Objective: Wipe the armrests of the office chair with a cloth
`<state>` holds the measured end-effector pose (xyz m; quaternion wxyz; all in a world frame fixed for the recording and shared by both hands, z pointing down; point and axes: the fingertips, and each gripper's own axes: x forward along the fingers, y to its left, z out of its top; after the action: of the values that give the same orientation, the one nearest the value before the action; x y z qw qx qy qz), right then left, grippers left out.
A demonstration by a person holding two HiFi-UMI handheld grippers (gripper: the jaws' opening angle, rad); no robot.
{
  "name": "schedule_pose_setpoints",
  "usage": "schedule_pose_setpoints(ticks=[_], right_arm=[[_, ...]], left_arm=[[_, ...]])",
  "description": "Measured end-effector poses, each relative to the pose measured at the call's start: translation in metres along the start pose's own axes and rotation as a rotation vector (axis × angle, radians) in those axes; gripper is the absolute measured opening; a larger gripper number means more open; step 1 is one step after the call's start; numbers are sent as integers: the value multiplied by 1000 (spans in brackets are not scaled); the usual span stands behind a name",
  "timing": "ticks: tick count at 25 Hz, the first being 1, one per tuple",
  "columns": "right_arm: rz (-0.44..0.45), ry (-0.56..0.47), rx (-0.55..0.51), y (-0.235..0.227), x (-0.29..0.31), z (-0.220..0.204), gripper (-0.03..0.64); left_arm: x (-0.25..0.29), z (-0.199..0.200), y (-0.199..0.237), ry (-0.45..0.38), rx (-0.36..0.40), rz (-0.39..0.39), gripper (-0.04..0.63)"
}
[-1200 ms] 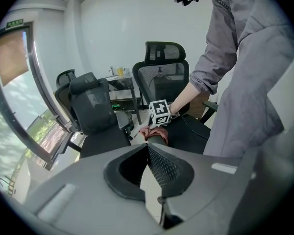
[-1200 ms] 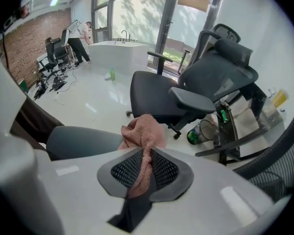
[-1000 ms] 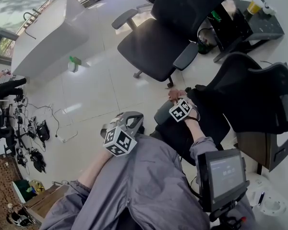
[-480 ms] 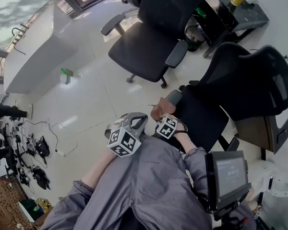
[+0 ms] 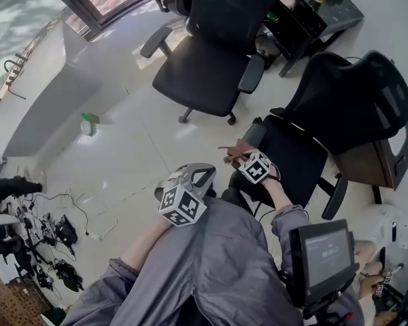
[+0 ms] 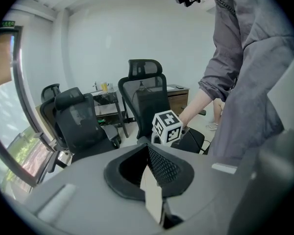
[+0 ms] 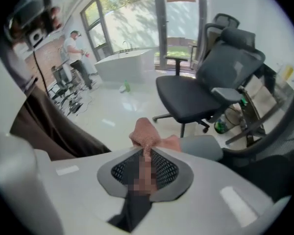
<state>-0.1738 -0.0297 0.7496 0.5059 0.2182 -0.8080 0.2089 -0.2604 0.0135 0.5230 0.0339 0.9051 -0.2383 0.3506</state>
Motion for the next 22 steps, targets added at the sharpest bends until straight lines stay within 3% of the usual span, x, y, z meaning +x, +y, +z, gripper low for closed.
schedule_pose_setpoints(ticks=[5,10,15,22], right_arm=[[-155,-110,95,-28,-57,18,48],[-280,-172,134,-43,-131,-11,48],[-406,-187,230,-56,-203,-97,48],[-534,-105,338,-95,-276,-263,48]], left_arm=[[-5,-3,-5,-40,23,-43,17],[20,18,-16,-61,74,-94,17],[66,39,-53,-32,166,-181,17],[130,98,-116,-18,230,-268,17]])
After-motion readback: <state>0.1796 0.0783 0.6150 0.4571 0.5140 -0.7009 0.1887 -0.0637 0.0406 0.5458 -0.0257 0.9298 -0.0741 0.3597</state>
